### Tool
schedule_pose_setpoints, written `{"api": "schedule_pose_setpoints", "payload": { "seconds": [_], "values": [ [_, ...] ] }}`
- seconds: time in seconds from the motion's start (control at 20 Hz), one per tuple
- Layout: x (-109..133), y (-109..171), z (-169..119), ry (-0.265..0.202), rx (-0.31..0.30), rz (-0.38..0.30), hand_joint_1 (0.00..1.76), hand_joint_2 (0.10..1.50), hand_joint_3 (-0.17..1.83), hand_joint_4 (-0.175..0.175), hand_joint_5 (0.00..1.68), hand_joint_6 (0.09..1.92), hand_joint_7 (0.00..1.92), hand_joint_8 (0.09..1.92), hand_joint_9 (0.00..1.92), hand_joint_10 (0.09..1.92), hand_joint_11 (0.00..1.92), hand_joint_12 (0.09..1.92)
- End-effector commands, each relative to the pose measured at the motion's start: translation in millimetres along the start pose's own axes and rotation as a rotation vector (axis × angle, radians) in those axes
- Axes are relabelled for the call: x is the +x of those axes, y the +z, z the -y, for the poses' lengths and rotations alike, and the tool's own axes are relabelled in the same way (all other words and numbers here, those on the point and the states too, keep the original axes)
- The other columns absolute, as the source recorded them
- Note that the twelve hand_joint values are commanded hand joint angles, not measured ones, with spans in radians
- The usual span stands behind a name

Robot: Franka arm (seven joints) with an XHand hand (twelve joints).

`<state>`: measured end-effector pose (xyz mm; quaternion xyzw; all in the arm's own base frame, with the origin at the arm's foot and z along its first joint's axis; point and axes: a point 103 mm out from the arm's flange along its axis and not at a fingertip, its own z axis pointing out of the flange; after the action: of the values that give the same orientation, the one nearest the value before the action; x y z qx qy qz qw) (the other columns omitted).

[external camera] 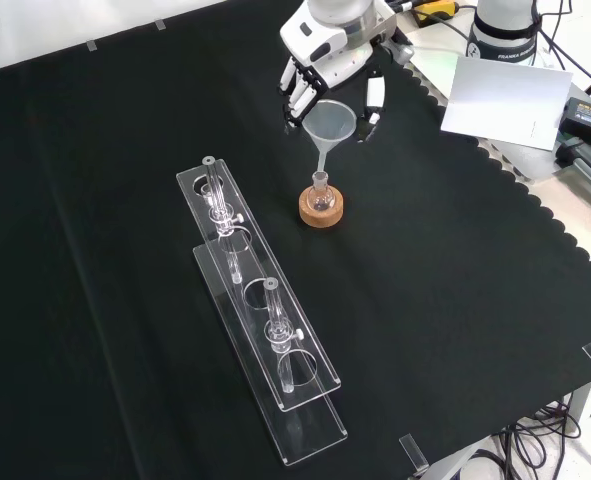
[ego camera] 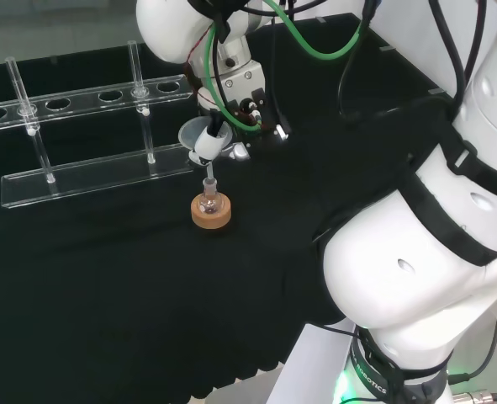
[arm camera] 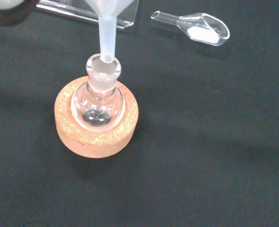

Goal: Place the funnel on the round-bottom flask.

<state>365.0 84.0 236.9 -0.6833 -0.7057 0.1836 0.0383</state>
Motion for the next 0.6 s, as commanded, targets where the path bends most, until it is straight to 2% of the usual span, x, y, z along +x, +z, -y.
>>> {"api": "schedule_pose_setpoints", "payload": {
  "seconds": [0.05, 0.6],
  "values": [
    [2.0, 4.2, -2.4, -0.005, 0.000, -0.002, 0.73, 0.76, 0.53, 0.001, 0.82, 0.68, 0.97, 0.63, 1.25, 0.30, 0.81, 1.20],
    [4.3, 11.0, -6.6, -0.009, 0.007, 0.001, 0.74, 0.76, 0.53, 0.003, 0.84, 0.68, 0.97, 0.63, 1.25, 0.30, 0.81, 1.20]
  ]
}}
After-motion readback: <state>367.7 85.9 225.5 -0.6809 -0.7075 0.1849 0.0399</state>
